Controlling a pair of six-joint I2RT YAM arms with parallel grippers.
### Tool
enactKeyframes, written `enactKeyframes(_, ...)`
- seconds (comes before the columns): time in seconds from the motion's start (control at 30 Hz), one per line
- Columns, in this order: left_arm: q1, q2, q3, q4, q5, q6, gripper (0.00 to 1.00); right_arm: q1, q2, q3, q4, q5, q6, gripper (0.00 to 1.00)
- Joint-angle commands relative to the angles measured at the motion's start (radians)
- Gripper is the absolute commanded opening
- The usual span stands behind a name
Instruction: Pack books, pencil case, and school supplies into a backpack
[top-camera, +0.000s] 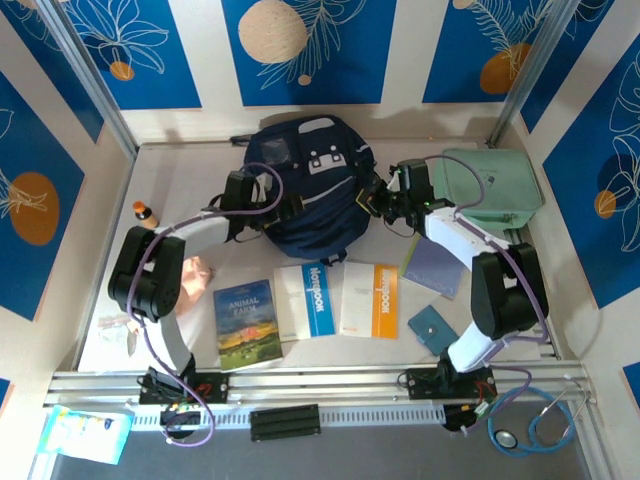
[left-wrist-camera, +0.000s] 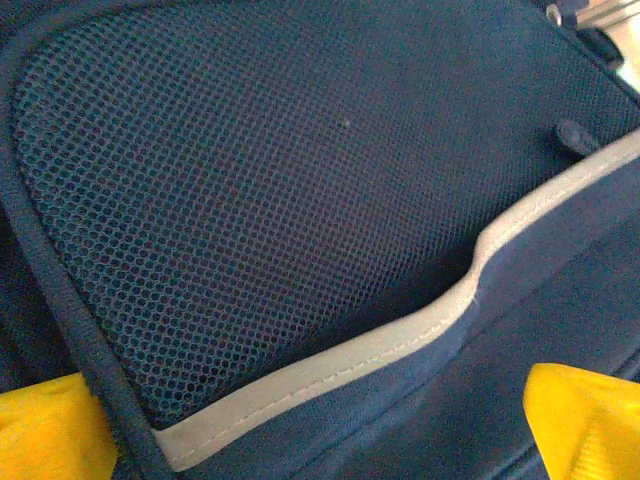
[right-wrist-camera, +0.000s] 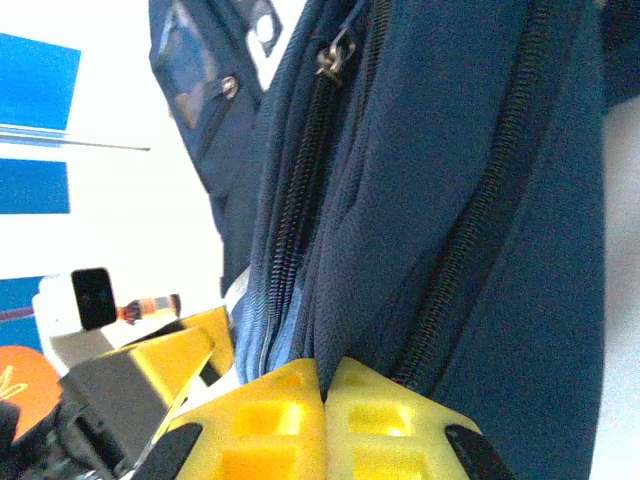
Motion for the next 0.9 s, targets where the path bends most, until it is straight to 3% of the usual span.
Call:
enactKeyframes(0.0,-0.005,0.038,0.080,0.006,0.064,0.017,1.00,0.072,-0.073,-0.038,0.036,-0.093,0.090,0.00)
enactKeyframes(0.27,-0.006,0.109,0.200,-0.183,-0.054,0.120,1.00,0.320,-0.071,-0.170,0.148,0.072,0.208,0.00)
enactKeyframes(0.5,-0.005,0.144,0.321,-0.261,-0.140,0.164,1.00,0.392,0.151,-0.016,0.248,0.003,0.213,0.01)
enactKeyframes(0.7,0.039,0.101,0.394,-0.401,-0.261,0.168,1.00,0.434,0.357,0.178,0.234,-0.102,0.222,0.13)
enactKeyframes(0.87,0.080,-0.042,0.304,-0.477,-0.324,0.189,1.00,0.405,0.254,0.109,0.192,-0.086,0.179,0.35)
